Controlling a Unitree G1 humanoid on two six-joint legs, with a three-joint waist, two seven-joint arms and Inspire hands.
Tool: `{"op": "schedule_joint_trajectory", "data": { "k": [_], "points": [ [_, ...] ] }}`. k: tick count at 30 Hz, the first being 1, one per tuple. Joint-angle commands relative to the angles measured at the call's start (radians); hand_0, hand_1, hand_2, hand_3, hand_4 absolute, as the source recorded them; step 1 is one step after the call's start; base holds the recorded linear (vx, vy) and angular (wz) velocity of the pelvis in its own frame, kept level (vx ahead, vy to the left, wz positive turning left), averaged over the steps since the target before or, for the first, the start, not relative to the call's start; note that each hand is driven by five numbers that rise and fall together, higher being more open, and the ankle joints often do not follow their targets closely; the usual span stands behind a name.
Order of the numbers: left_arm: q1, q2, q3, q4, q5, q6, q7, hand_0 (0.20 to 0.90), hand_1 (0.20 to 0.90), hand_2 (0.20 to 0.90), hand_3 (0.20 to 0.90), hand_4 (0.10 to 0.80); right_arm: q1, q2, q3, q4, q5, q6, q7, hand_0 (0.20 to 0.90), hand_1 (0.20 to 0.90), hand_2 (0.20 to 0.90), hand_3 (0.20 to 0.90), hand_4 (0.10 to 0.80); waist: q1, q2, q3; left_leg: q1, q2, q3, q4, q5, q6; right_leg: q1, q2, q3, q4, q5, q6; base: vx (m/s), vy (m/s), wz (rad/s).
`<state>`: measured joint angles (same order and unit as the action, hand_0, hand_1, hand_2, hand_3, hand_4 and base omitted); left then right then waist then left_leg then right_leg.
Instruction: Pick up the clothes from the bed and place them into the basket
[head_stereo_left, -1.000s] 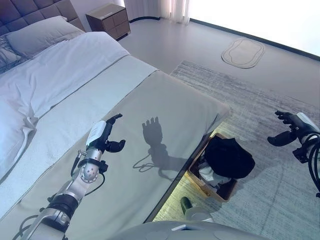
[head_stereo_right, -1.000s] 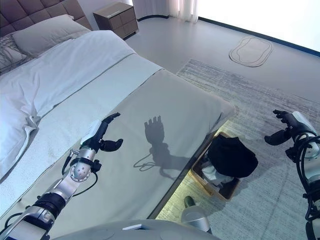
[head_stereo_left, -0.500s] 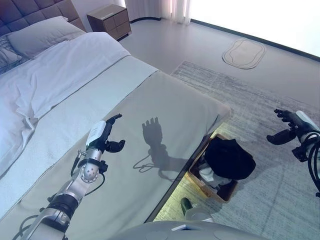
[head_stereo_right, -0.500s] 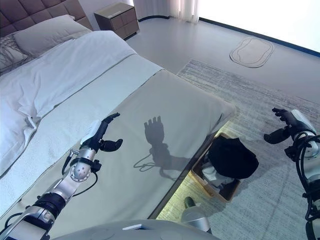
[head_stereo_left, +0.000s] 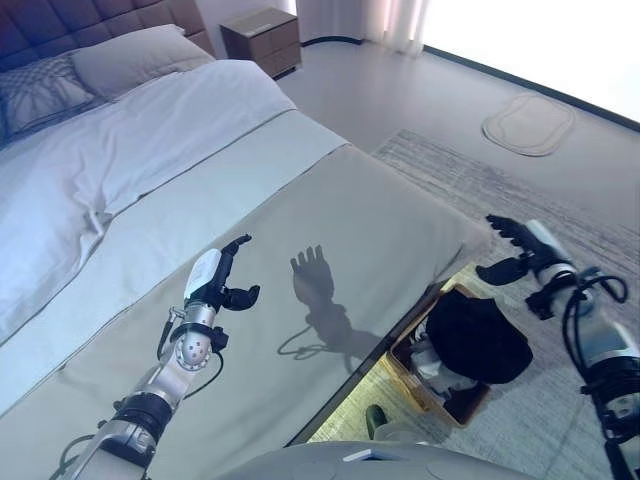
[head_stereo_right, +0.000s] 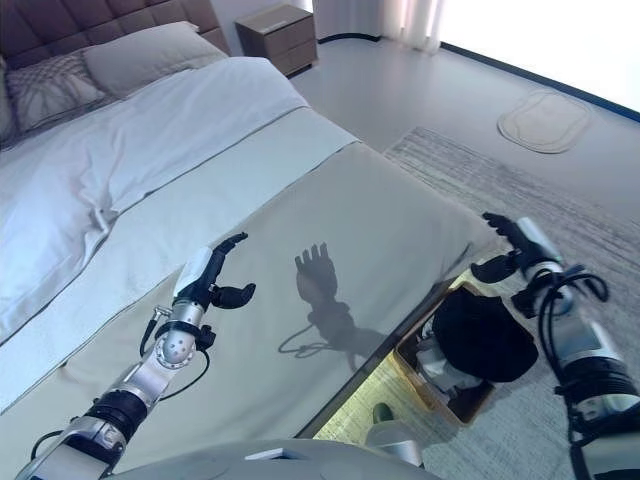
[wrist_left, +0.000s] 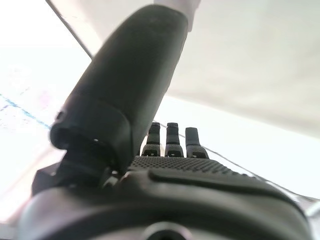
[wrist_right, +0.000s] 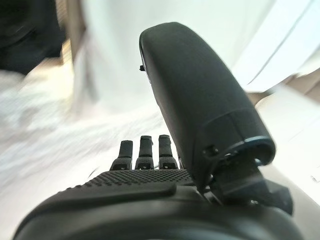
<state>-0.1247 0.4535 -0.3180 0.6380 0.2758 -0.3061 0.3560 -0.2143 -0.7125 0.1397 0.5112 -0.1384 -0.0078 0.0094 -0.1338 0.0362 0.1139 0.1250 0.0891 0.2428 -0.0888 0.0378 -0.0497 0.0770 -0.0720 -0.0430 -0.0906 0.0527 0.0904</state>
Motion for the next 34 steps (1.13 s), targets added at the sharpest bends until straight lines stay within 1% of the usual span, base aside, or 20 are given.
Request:
{"op": "schedule_joint_trajectory", "data": {
  "k": [1,5,7,8,11,13,14,16,18,23,25,26,27,29,31,34],
  "points": [
    [-0.025,0.035,0.031,-0.041,0.016,-0.041,0.067,0.9,0.9,0.9,0.9,0.8,-0.049,0.031,0.001,-0.046,-0.004,-0.127,-0.098,0.9,0.9,0.9,0.9,0.8,0.057,-0.034,-0.036,-0.009,-0.039,-0.04,0.05,-0.076,0.024,-0.05,0.008,-0.05,0.096,-0.033,-0.004,0.024,0.014,0.23],
    [0.007,0.01,0.05,-0.061,0.02,-0.027,0.101,0.9,0.9,0.9,0.9,0.8,0.014,0.105,0.048,-0.083,-0.074,-0.183,-0.143,0.9,0.9,0.9,0.9,0.8,0.079,-0.032,-0.029,-0.008,-0.047,-0.062,0.042,-0.071,0.027,-0.031,-0.001,-0.074,0.079,-0.031,-0.005,0.042,0.022,0.27],
    [0.047,-0.003,0.072,-0.066,0.023,-0.02,0.113,0.9,0.9,0.9,0.9,0.8,0.063,0.155,0.067,-0.103,-0.054,-0.201,-0.147,0.9,0.9,0.9,0.9,0.8,0.091,-0.032,-0.031,-0.006,-0.049,-0.073,0.036,-0.069,0.028,-0.022,-0.005,-0.088,0.08,-0.036,-0.004,0.063,0.02,0.23],
    [0.056,-0.005,0.077,-0.066,0.021,-0.015,0.113,0.9,0.9,0.9,0.9,0.8,0.073,0.166,0.068,-0.106,-0.043,-0.202,-0.141,0.9,0.9,0.9,0.9,0.8,0.093,-0.032,-0.032,-0.005,-0.05,-0.076,0.035,-0.068,0.028,-0.02,-0.005,-0.091,0.079,-0.037,-0.004,0.065,0.016,0.13],
    [0.109,-0.03,0.112,-0.042,0.006,-0.01,0.12,0.9,0.9,0.9,0.9,0.8,0.142,0.255,0.077,-0.103,0.016,-0.199,-0.156,0.9,0.9,0.9,0.9,0.8,0.102,-0.032,-0.034,-0.002,-0.053,-0.091,0.021,-0.058,0.026,-0.008,-0.006,-0.108,0.077,-0.041,-0.004,0.063,0.018,0.14],
    [0.132,-0.049,0.132,-0.023,-0.027,-0.007,0.122,0.9,0.9,0.9,0.9,0.8,0.181,0.299,0.078,-0.089,0.057,-0.186,-0.144,0.9,0.9,0.9,0.9,0.8,0.106,-0.03,-0.035,-0.002,-0.052,-0.101,0.014,-0.054,0.026,-0.001,-0.007,-0.118,0.078,-0.045,-0.002,0.074,0.031,0.21],
    [0.152,-0.065,0.145,-0.01,-0.04,-0.01,0.121,0.9,0.9,0.9,0.9,0.8,0.217,0.33,0.08,-0.078,0.039,-0.187,-0.136,0.9,0.9,0.9,0.9,0.8,0.111,-0.027,-0.035,-0.004,-0.052,-0.112,0.009,-0.048,0.026,0.005,-0.006,-0.125,0.079,-0.048,-0.001,0.061,0.028,0.14],
    [0.161,-0.071,0.15,-0.008,-0.051,-0.008,0.112,0.9,0.9,0.9,0.9,0.8,0.233,0.339,0.083,-0.075,0.028,-0.191,-0.136,0.9,0.9,0.9,0.9,0.8,0.114,-0.026,-0.035,-0.006,-0.053,-0.12,0.008,-0.045,0.025,0.007,-0.007,-0.13,0.082,-0.051,0.0,0.039,0.021,0.18],
    [0.172,-0.076,0.154,0.001,-0.061,-0.006,0.106,0.9,0.9,0.9,0.9,0.8,0.256,0.343,0.1,-0.08,-0.021,-0.199,-0.139,0.9,0.9,0.9,0.9,0.8,0.123,-0.026,-0.033,-0.012,-0.054,-0.135,0.007,-0.039,0.026,0.009,-0.009,-0.139,0.086,-0.053,0.001,0.03,0.013,0.2],
    [0.181,-0.061,0.153,0.018,-0.069,0.005,0.078,0.9,0.9,0.9,0.9,0.8,0.247,0.3,0.154,-0.105,-0.153,-0.186,-0.211,0.9,0.9,0.9,0.9,0.8,0.158,-0.027,-0.018,-0.025,-0.064,-0.171,0.015,-0.031,0.025,0.019,-0.019,-0.175,0.094,-0.063,-0.001,0.006,-0.003,0.25],
    [0.184,-0.054,0.147,0.026,-0.053,0.005,0.077,0.9,0.9,0.9,0.9,0.8,0.231,0.284,0.171,-0.105,-0.19,-0.179,-0.257,0.9,0.9,0.9,0.9,0.8,0.172,-0.028,-0.013,-0.028,-0.067,-0.181,0.018,-0.029,0.025,0.024,-0.022,-0.189,0.096,-0.066,-0.002,-0.001,-0.007,0.25],
    [0.185,-0.047,0.143,0.034,-0.022,0.001,0.082,0.9,0.9,0.9,0.9,0.8,0.22,0.274,0.176,-0.102,-0.214,-0.182,-0.295,0.9,0.9,0.9,0.9,0.8,0.18,-0.028,-0.009,-0.028,-0.068,-0.186,0.019,-0.029,0.026,0.027,-0.024,-0.196,0.098,-0.068,-0.001,0.008,-0.009,0.22],
    [0.186,-0.041,0.139,0.034,-0.005,0.003,0.081,0.9,0.9,0.9,0.9,0.8,0.213,0.266,0.179,-0.103,-0.228,-0.183,-0.308,0.9,0.9,0.9,0.9,0.8,0.185,-0.028,-0.008,-0.029,-0.069,-0.19,0.021,-0.03,0.026,0.028,-0.025,-0.199,0.099,-0.069,-0.001,0.004,-0.01,0.21],
    [0.19,-0.026,0.133,0.037,0.017,0.002,0.074,0.9,0.9,0.9,0.9,0.8,0.201,0.251,0.189,-0.105,-0.265,-0.182,-0.324,0.9,0.9,0.9,0.9,0.8,0.193,-0.028,-0.006,-0.031,-0.07,-0.194,0.022,-0.029,0.026,0.029,-0.028,-0.206,0.101,-0.071,0.0,-0.002,-0.004,0.16],
    [0.191,-0.003,0.117,0.033,0.072,0.015,0.068,0.9,0.9,0.9,0.9,0.8,0.187,0.224,0.206,-0.109,-0.321,-0.183,-0.337,0.9,0.9,0.9,0.9,0.8,0.201,-0.027,-0.004,-0.034,-0.071,-0.199,0.023,-0.029,0.027,0.029,-0.03,-0.212,0.104,-0.075,0.002,-0.004,0.001,0.07],
    [0.192,0.013,0.102,0.039,0.067,0.022,0.039,0.9,0.9,0.9,0.9,0.8,0.177,0.204,0.225,-0.107,-0.33,-0.185,-0.329,0.9,0.9,0.9,0.9,0.8,0.207,-0.027,-0.003,-0.034,-0.073,-0.202,0.023,-0.029,0.028,0.031,-0.03,-0.217,0.105,-0.076,0.003,-0.001,-0.001,0.1]
  ]
}}
